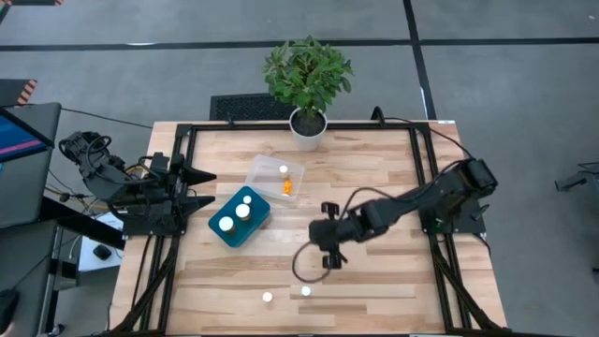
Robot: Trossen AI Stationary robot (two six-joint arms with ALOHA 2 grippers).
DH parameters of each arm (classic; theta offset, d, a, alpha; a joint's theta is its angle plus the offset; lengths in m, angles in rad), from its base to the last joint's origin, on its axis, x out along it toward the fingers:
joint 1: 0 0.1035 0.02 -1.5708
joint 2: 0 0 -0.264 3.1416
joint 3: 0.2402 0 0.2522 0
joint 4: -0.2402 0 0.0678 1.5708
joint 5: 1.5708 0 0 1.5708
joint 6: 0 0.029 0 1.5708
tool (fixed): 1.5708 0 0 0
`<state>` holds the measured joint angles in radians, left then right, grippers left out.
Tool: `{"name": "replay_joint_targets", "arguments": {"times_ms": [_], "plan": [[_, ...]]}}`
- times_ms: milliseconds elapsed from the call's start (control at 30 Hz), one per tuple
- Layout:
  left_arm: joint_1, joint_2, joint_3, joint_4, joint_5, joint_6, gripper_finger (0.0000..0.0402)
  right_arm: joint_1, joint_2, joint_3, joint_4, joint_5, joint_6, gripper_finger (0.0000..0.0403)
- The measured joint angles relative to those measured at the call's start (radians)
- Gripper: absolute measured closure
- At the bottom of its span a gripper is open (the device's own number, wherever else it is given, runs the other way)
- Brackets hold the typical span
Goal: Pick and place medicine bottles into bin by pill shape (circle, oval)
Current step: Put the orange pill bottle into the blue bin
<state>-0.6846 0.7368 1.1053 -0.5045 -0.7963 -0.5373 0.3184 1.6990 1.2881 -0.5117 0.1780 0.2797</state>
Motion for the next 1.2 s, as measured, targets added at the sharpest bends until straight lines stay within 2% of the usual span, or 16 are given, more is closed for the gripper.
{"name": "replay_joint_targets", "arguments": {"times_ms": [233, 533, 933, 1033, 1200], "plan": [[0.000, 0.000, 0.000, 0.001, 0.000, 0.000, 0.0074, -0.084, 0.045, 0.090, 0.036, 0.000, -0.111, 0.0290], [0.000, 0.000, 0.000, 0.002, -0.020, 0.000, 0.0074, -0.163, 0.255, 0.399, 0.039, -0.017, -0.287, 0.0290], [0.000, -0.006, 0.000, 0.000, -0.021, -0.001, 0.0074, -0.252, 0.559, 0.836, -0.164, -0.020, -0.393, 0.0290], [0.000, -0.011, 0.000, 0.001, -0.023, -0.001, 0.0074, -0.262, 0.616, 0.900, -0.233, -0.020, -0.393, 0.0290], [0.000, -0.019, 0.000, -0.001, -0.023, -0.001, 0.0074, -0.271, 0.666, 0.934, -0.231, -0.020, -0.397, 0.0290]]}}
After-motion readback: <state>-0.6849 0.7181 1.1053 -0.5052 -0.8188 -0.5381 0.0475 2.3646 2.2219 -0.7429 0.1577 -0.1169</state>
